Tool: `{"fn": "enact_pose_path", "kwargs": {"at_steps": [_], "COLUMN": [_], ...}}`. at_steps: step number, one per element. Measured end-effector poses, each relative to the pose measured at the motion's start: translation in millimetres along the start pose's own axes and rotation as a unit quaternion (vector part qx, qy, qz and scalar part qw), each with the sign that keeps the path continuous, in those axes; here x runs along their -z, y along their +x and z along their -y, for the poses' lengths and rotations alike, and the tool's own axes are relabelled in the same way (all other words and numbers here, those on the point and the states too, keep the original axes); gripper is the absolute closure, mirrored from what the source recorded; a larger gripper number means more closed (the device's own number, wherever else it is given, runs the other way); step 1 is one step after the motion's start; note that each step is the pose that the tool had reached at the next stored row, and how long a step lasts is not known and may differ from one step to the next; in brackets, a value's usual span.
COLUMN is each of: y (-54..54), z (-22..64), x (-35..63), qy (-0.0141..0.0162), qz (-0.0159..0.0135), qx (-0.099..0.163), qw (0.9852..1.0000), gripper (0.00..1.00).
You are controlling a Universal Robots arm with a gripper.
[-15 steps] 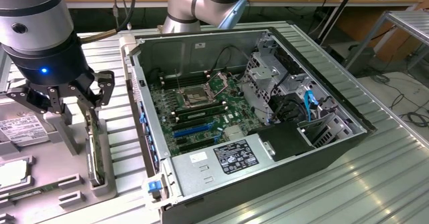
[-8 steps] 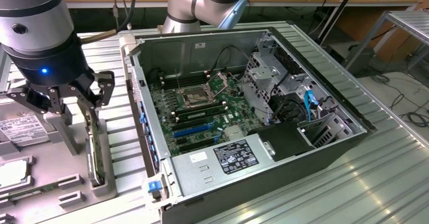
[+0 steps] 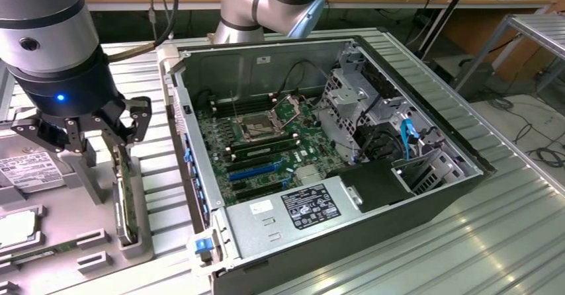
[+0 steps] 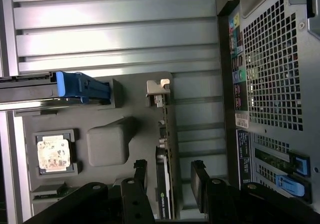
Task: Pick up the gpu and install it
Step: 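Pick up the gpu and move the gpu toward the slot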
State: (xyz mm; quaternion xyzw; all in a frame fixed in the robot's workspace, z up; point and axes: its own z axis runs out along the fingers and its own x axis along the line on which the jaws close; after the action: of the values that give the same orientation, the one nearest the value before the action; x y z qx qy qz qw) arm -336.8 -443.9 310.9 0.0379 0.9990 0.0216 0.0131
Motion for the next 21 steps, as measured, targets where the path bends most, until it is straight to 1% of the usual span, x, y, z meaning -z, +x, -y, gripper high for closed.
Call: {"fn": "enact_pose_path", "kwargs": {"at_steps": [3, 8, 15, 21], "y": [0.1, -0.2, -0.6, -1.1], "z": [0.4, 4.4, 12.9, 22.2], "x": [-2.6, -5.5, -9.3, -13.0], "qy": [0.0000, 0.0000, 0.0000, 0.0002], "qz": [-0.0001, 0.0000, 0.0000, 0.0000], "qx": [0.000, 0.000, 0.000, 0.000], "qw": [1.0000, 1.0000, 1.0000, 1.0000], "gripper": [0.52, 0.52, 0.52, 0.52]}}
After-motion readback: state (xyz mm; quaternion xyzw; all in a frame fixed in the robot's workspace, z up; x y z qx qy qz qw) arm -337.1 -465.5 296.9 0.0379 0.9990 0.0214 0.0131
